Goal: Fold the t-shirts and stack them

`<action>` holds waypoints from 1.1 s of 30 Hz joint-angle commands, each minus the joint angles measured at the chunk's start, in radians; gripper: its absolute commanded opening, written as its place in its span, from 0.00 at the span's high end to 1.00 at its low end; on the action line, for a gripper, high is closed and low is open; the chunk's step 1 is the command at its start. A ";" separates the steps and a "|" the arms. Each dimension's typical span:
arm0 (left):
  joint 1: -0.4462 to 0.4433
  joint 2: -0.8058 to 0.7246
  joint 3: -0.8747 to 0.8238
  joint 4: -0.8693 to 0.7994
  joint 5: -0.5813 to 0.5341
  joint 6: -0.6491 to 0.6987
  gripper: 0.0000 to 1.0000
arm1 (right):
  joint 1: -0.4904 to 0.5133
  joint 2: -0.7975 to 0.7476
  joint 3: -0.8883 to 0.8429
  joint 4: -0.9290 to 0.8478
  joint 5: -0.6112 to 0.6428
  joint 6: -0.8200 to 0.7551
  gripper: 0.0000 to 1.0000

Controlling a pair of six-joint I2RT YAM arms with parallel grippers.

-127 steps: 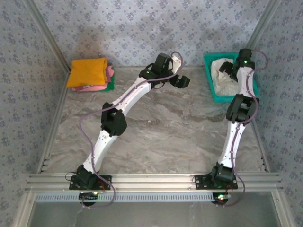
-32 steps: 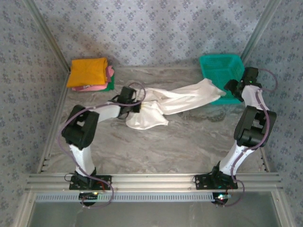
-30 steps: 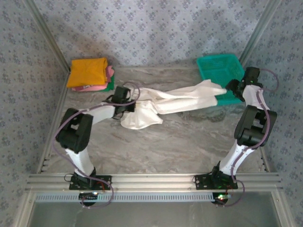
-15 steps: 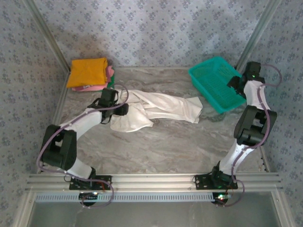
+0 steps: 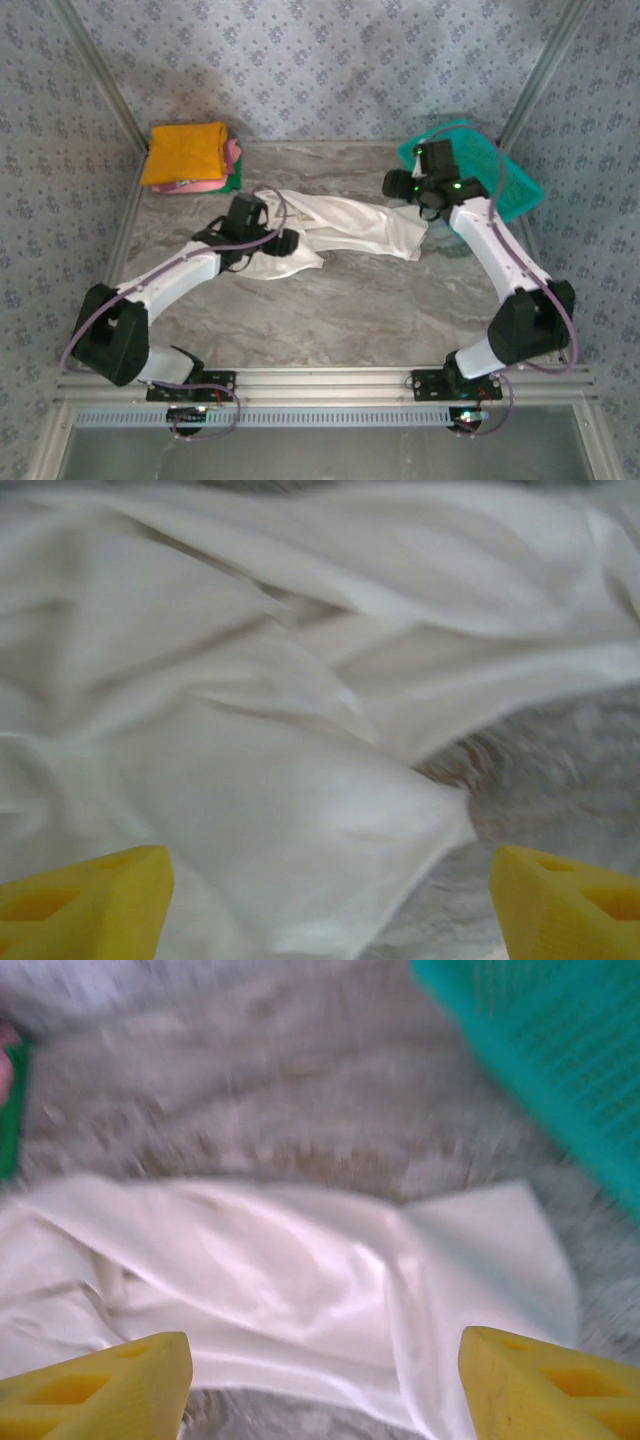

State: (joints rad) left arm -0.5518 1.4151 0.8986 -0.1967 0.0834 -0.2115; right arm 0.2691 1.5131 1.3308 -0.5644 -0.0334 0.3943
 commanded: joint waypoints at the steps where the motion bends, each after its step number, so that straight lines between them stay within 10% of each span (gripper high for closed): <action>1: -0.061 0.094 -0.045 0.052 0.036 -0.001 0.16 | -0.001 0.093 -0.073 -0.032 -0.029 0.019 0.29; 11: -0.072 0.299 -0.087 0.186 0.029 0.022 0.30 | -0.020 0.299 -0.058 -0.074 -0.007 -0.038 0.27; 19: -0.062 0.245 -0.079 0.122 -0.086 0.055 0.98 | -0.091 0.384 -0.091 0.017 -0.033 -0.061 0.59; 26: -0.030 0.055 -0.079 -0.041 -0.161 0.095 1.00 | -0.081 0.327 -0.033 -0.028 -0.020 -0.069 1.00; 33: -0.038 -0.223 -0.141 -0.223 -0.226 0.045 1.00 | -0.074 0.222 0.117 -0.176 0.029 -0.092 1.00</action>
State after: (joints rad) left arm -0.5785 1.2907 0.7841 -0.2932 -0.0967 -0.1406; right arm 0.1925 1.8130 1.3594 -0.6682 -0.0410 0.3218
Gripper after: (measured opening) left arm 0.048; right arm 0.066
